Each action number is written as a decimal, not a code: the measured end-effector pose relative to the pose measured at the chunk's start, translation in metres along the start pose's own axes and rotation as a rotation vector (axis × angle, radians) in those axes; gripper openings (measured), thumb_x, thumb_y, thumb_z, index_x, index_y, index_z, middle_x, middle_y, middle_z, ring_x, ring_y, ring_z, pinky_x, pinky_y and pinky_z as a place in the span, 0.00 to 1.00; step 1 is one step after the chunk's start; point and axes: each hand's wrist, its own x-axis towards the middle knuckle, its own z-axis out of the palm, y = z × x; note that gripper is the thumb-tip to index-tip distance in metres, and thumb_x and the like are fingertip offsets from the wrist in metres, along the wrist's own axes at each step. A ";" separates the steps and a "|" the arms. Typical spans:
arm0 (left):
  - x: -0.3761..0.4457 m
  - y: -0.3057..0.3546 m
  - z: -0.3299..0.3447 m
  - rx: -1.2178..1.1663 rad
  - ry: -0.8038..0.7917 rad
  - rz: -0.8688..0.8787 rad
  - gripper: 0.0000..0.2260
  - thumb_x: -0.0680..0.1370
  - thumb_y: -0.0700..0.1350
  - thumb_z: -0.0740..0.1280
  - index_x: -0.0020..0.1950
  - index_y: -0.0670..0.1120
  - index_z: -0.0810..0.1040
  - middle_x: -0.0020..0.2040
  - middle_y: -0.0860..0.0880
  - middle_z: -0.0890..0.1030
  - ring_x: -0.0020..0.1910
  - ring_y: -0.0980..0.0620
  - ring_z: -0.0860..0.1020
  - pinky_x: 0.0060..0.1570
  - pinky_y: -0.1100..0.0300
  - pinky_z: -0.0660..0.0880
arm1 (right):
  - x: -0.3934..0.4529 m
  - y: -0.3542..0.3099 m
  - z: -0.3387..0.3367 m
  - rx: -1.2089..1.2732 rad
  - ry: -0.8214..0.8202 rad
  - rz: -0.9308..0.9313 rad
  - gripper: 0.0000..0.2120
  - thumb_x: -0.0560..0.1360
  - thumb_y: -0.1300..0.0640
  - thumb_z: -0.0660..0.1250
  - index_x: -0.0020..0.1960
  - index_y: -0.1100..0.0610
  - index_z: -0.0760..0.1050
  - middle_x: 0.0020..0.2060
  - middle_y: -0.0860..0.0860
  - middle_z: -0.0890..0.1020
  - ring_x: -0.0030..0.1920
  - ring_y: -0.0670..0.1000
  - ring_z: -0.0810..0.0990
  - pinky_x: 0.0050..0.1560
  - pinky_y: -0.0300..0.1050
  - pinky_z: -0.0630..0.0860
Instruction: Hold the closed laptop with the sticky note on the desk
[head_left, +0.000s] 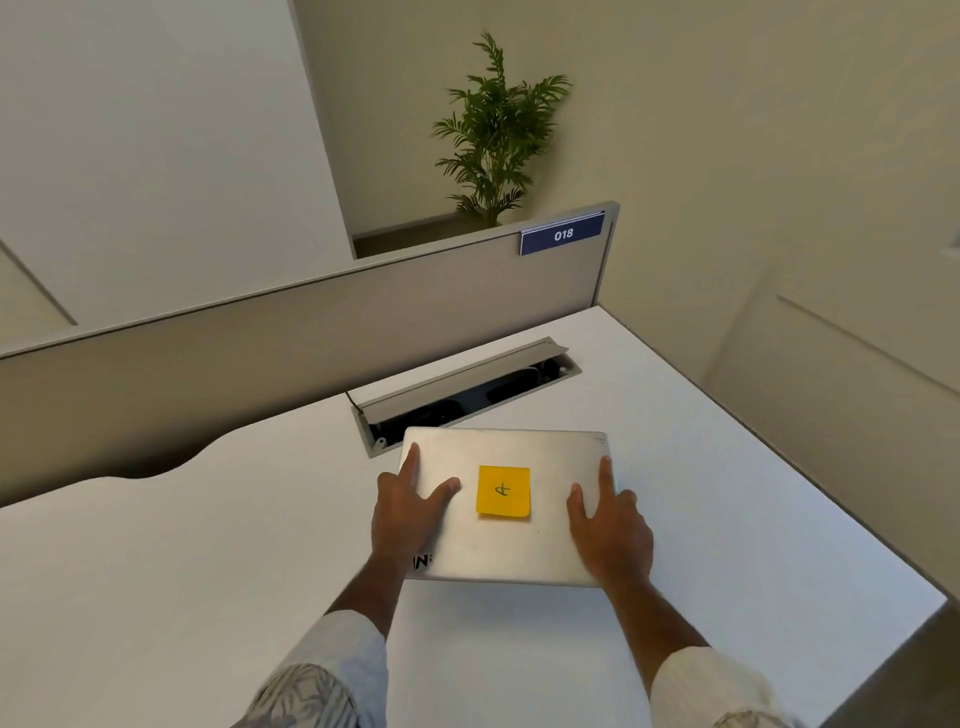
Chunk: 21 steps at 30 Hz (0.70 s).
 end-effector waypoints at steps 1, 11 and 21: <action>0.000 -0.004 -0.005 0.000 0.006 -0.007 0.42 0.71 0.71 0.65 0.80 0.60 0.52 0.63 0.47 0.69 0.62 0.45 0.74 0.58 0.52 0.72 | -0.001 -0.005 0.002 0.000 -0.003 -0.010 0.36 0.75 0.30 0.41 0.79 0.45 0.46 0.52 0.53 0.75 0.41 0.48 0.75 0.39 0.43 0.75; -0.008 -0.050 -0.045 0.001 0.055 -0.059 0.42 0.71 0.71 0.66 0.80 0.59 0.52 0.63 0.46 0.69 0.63 0.45 0.75 0.61 0.49 0.73 | -0.028 -0.048 0.028 -0.025 -0.041 -0.060 0.36 0.75 0.30 0.39 0.78 0.44 0.45 0.53 0.53 0.75 0.41 0.48 0.75 0.39 0.42 0.73; -0.023 -0.104 -0.071 0.018 0.077 -0.115 0.42 0.70 0.73 0.65 0.79 0.61 0.53 0.61 0.47 0.70 0.61 0.46 0.75 0.59 0.50 0.73 | -0.068 -0.074 0.060 -0.033 -0.083 -0.084 0.34 0.77 0.31 0.41 0.79 0.44 0.45 0.52 0.53 0.75 0.39 0.48 0.74 0.38 0.42 0.72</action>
